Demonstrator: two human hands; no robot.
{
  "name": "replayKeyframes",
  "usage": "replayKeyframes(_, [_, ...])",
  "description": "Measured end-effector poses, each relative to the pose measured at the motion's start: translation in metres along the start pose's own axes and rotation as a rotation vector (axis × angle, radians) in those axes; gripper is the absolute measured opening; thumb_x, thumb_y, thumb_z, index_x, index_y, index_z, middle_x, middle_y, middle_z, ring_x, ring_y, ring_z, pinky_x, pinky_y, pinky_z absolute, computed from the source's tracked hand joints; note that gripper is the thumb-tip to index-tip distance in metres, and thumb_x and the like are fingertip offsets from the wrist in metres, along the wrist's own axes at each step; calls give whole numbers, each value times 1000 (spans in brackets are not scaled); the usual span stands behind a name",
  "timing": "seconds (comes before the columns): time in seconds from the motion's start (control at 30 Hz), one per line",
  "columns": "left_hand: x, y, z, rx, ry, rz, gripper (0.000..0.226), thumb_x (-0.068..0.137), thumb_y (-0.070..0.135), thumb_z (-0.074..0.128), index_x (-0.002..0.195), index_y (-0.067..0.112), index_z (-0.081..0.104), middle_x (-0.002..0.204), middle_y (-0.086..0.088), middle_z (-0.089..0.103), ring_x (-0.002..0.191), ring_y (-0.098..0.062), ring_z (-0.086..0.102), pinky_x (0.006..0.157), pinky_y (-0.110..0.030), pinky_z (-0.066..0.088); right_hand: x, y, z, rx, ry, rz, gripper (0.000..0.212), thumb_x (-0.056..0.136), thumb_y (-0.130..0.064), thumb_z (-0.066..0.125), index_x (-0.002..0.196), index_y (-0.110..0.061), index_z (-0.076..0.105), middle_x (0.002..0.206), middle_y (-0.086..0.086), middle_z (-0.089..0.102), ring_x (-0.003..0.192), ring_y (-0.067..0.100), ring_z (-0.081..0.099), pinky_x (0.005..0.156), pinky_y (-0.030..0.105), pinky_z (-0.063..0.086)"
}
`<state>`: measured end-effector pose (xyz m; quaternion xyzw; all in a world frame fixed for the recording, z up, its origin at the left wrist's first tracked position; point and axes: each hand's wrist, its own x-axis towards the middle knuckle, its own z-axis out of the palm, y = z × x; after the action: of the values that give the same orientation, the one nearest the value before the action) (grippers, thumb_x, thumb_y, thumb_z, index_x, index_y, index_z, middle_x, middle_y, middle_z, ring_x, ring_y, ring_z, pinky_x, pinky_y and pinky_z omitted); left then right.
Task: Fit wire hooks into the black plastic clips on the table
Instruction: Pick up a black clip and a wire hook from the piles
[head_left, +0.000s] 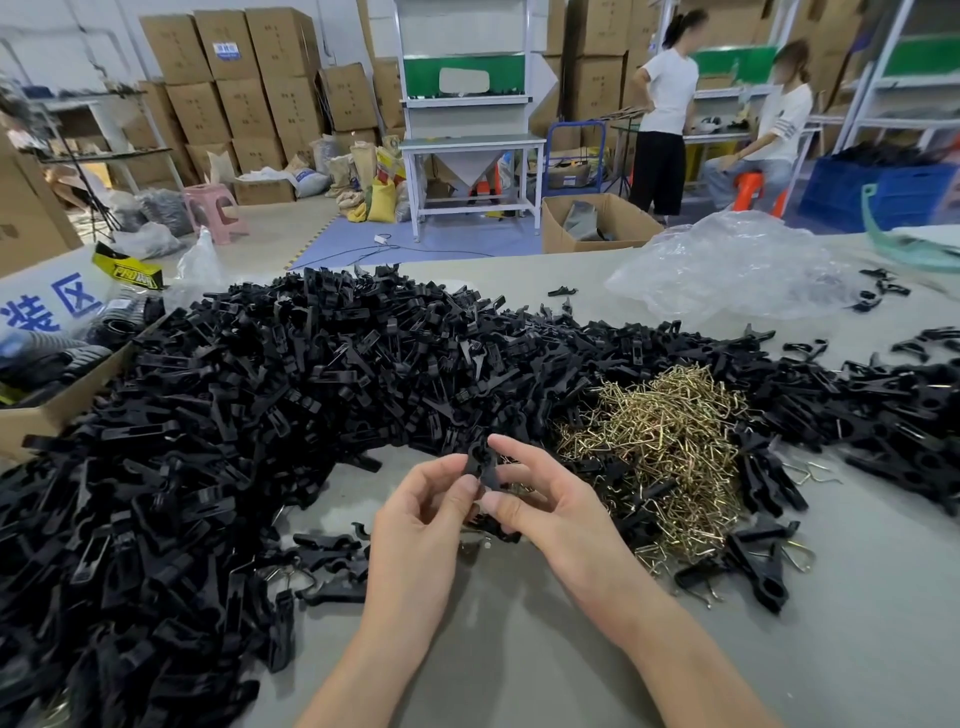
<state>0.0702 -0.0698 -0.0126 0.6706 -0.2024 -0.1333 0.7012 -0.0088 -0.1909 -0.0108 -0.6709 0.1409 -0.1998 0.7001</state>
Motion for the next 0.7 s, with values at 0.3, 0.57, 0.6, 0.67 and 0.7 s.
replayKeyframes(0.3, [-3, 3, 2, -2, 7, 22, 16, 94, 18, 67, 102, 31, 73, 91, 6, 75, 86, -9, 68, 71, -10, 50, 1, 3, -1, -34, 41, -24, 46, 89, -17, 76, 122, -47, 65, 114, -7, 69, 87, 5, 66, 76, 17, 51])
replayKeyframes(0.57, [-5, 2, 3, 8, 12, 45, 17, 94, 18, 67, 100, 32, 73, 86, 2, 73, 78, -10, 67, 69, -12, 51, 2, 5, -1, -23, 53, -36, 45, 89, -16, 76, 123, -42, 63, 106, -19, 71, 81, -2, 68, 72, 13, 51])
replayKeyframes(0.6, [-5, 2, 3, 14, 9, 47, 17, 94, 18, 67, 100, 33, 73, 86, 1, 73, 79, -11, 67, 69, -13, 51, 2, 4, -1, -22, 51, -38, 45, 89, -15, 76, 124, -41, 62, 105, -21, 71, 81, -2, 69, 72, 12, 51])
replayKeyframes(0.67, [-5, 2, 3, 18, -5, 46, 17, 94, 17, 67, 100, 31, 73, 84, 3, 74, 78, -7, 68, 69, -12, 51, 2, 4, -1, -10, 48, -42, 45, 90, -13, 75, 125, -37, 61, 104, -20, 72, 83, -1, 70, 72, 12, 52])
replayKeyframes(0.7, [-5, 2, 3, 21, -14, 44, 17, 94, 17, 66, 101, 30, 72, 84, 5, 74, 79, -5, 69, 70, -11, 50, 2, 5, -1, -7, 48, -42, 46, 90, -13, 75, 126, -37, 61, 105, -17, 73, 84, 0, 70, 73, 12, 52])
